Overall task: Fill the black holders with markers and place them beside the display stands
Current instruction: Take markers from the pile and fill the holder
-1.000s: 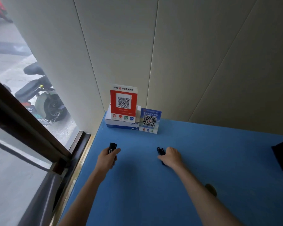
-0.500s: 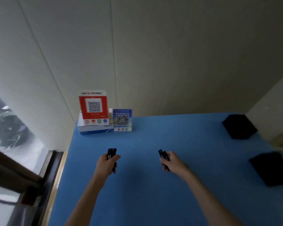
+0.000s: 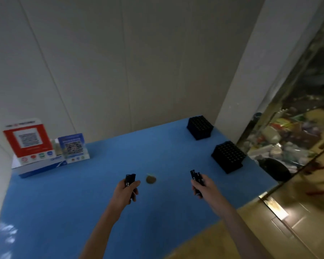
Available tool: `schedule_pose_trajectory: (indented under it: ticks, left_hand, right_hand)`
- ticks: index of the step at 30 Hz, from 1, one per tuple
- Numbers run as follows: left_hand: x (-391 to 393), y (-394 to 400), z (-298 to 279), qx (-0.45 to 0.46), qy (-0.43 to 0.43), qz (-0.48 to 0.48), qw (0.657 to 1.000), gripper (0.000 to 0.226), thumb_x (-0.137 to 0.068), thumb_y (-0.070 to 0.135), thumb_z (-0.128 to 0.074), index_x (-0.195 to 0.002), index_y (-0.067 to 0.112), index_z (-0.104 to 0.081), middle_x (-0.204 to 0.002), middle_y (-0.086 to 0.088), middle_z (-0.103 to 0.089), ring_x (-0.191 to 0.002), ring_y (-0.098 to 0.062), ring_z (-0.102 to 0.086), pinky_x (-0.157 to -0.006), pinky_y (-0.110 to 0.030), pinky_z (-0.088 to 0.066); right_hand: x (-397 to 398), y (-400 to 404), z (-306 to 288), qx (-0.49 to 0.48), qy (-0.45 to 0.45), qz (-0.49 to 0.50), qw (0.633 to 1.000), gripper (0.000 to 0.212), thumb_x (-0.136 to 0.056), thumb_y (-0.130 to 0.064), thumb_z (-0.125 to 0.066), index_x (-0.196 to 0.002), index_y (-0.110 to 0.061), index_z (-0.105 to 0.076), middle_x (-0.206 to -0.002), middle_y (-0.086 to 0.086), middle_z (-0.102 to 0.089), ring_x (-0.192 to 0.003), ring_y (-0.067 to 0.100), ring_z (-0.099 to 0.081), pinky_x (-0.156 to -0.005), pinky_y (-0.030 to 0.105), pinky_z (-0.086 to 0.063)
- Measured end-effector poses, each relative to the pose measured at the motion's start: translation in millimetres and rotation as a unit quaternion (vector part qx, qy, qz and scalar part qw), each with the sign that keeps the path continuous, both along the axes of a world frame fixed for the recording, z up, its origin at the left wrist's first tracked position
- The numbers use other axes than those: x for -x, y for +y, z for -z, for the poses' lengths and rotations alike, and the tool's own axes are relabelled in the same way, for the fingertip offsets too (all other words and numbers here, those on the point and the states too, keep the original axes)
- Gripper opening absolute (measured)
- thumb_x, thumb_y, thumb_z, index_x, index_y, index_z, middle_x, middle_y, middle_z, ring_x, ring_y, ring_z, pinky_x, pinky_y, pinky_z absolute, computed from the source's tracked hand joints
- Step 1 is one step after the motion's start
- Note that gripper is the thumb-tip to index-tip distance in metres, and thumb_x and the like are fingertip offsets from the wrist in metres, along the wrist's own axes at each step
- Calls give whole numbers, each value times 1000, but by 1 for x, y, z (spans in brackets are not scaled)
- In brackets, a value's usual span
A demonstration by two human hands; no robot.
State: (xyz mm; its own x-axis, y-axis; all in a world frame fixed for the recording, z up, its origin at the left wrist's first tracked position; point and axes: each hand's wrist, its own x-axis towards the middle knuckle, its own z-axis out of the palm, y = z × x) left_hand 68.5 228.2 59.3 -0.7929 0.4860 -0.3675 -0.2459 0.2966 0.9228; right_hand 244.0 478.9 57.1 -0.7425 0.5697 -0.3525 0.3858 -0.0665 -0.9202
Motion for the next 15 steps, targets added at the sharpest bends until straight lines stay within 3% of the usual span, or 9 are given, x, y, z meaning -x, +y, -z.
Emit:
schedule_pose_trajectory:
  ticks: [7, 10, 15]
  left_hand:
    - [-99, 66, -7, -20, 23, -24, 999, 5, -98, 12, -59, -103, 11, -58, -68, -9, -56, -49, -16, -50, -41, -24, -34]
    - [-139, 92, -6, -14, 30, -30, 999, 11, -97, 14, -62, -92, 8, -54, -58, -2, -50, -46, -13, -43, -46, -27, -31]
    - [-191, 137, -5, 0, 25, -25, 999, 18, -93, 18, -69, -85, 11, -54, -59, -3, -44, -48, -14, -39, -43, -25, -29]
  right_hand:
    - [-113, 72, 3, 21, 7, 5, 1000, 28, -100, -22, -55, -118, 0, -53, -82, 12, -62, -62, 15, -58, -51, 25, -42]
    - [-162, 100, 6, 45, 10, 32, 998, 18, -101, -19, -53, -114, -7, -57, -85, 11, -67, -67, 16, -59, -53, 27, -42]
    - [-215, 135, 2, 88, 19, 59, 994, 15, -100, -19, -55, -114, -16, -60, -91, 9, -75, -80, 19, -64, -59, 27, -43]
